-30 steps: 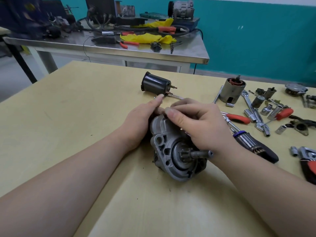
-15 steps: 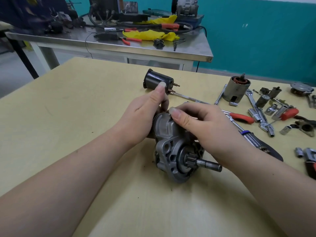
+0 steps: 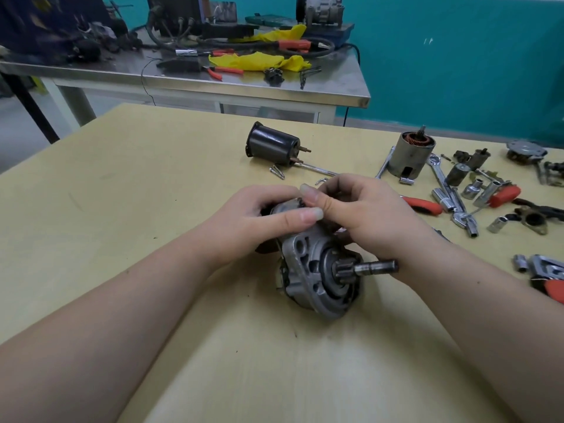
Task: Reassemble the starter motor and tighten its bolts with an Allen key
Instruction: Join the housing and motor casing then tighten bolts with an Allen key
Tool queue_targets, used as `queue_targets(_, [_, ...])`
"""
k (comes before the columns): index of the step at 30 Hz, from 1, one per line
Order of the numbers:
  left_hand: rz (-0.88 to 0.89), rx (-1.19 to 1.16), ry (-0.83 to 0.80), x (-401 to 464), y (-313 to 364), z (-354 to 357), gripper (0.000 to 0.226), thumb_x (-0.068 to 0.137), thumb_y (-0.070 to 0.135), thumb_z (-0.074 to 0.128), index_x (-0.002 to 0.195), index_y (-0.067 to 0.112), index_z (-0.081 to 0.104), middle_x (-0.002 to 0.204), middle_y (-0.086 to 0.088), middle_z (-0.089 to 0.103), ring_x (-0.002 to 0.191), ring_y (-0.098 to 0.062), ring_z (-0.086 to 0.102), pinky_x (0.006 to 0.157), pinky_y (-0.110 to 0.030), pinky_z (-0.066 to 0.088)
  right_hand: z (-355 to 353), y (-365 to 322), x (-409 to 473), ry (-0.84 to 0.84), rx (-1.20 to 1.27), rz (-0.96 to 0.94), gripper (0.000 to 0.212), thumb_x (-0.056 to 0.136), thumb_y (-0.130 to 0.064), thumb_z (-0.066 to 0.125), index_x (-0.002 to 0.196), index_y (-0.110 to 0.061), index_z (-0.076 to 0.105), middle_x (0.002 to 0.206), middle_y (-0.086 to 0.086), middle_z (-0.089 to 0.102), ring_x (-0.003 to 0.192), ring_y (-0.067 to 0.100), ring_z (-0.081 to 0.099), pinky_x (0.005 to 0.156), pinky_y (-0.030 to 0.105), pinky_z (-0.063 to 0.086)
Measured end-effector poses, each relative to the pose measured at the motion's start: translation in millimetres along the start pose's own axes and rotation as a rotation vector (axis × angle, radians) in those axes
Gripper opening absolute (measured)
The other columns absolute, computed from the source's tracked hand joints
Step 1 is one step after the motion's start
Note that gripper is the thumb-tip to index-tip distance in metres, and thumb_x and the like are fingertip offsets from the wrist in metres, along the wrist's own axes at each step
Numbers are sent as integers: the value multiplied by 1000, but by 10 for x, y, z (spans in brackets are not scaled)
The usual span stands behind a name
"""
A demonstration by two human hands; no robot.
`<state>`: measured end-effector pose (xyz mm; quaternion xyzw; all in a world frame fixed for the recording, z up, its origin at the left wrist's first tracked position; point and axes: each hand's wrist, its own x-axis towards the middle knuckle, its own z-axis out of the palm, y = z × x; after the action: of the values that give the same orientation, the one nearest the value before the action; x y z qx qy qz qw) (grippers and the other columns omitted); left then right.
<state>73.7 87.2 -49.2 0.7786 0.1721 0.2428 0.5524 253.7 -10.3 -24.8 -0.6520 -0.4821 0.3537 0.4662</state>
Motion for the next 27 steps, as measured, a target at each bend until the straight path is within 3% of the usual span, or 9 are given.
queue_targets(2, [-11, -11, -21, 12, -13, -11, 40, 91, 41, 72, 110, 5, 76, 99, -21, 74, 92, -19, 71, 82, -30, 55, -87, -46, 32, -28, 42, 18, 65, 63, -71, 78, 91, -13, 74, 71, 3, 71, 63, 17, 67, 57, 29, 56])
queue_targets(4, [-21, -18, -20, 30, -25, -15, 33, 86, 38, 73, 97, 8, 76, 86, -9, 71, 81, -15, 69, 72, -24, 52, -248, -77, 100, 20, 83, 20, 46, 83, -55, 77, 89, -9, 73, 68, 4, 69, 63, 19, 69, 59, 31, 58])
queue_targets(7, [-34, -31, 6, 45, -66, -26, 37, 78, 44, 66, 89, 9, 74, 83, -17, 67, 77, -22, 66, 70, -33, 47, -567, -89, 215, 138, -40, -10, 20, 102, -28, 70, 91, -11, 74, 67, 2, 71, 64, 16, 70, 60, 29, 58])
queue_targets(10, [-26, -15, 17, 51, -103, -35, 42, 78, 46, 65, 90, 6, 72, 89, -31, 63, 78, -29, 64, 74, -41, 45, -851, -66, 277, 183, -499, -47, 13, 102, -25, 69, 93, -20, 77, 67, -5, 73, 61, 8, 68, 51, 19, 49])
queue_targets(13, [-25, -75, 63, 66, -163, 5, 58, 88, 53, 64, 89, -5, 67, 81, -30, 59, 74, -25, 59, 72, -39, 45, -1028, -60, 282, -9, -1017, 8, 12, 95, -38, 75, 91, -27, 78, 79, -14, 72, 76, 3, 64, 60, 22, 46])
queue_targets(16, [-49, -114, 98, 80, -211, 26, 55, 93, 54, 64, 83, 1, 72, 73, -9, 65, 68, -20, 61, 67, -26, 51, -1000, -58, 225, -236, -1102, 136, 18, 84, -51, 82, 84, -33, 80, 79, -18, 76, 80, 0, 69, 70, 25, 57])
queue_targets(18, [-55, -120, 103, 84, -218, 20, 51, 93, 52, 63, 80, 4, 73, 74, -8, 67, 70, -20, 63, 68, -25, 52, -905, -28, 202, -302, -1163, 136, 20, 81, -51, 84, 85, -32, 80, 77, -18, 75, 76, 0, 69, 67, 24, 58])
queue_targets(23, [-94, -116, 109, 84, -174, 34, 48, 97, 54, 62, 81, 11, 77, 77, -7, 73, 73, -20, 68, 71, -26, 54, -703, 71, 228, -253, -1380, 115, 14, 80, -33, 76, 91, -26, 77, 82, -7, 72, 80, 17, 70, 69, 33, 63])
queue_targets(27, [-127, -95, 115, 71, -147, 30, 56, 97, 58, 62, 85, 6, 79, 84, -21, 76, 77, -34, 72, 82, -47, 57, -666, 86, 253, -230, -1365, 111, 10, 80, -33, 76, 87, -26, 77, 82, -7, 72, 81, 19, 70, 71, 37, 64])
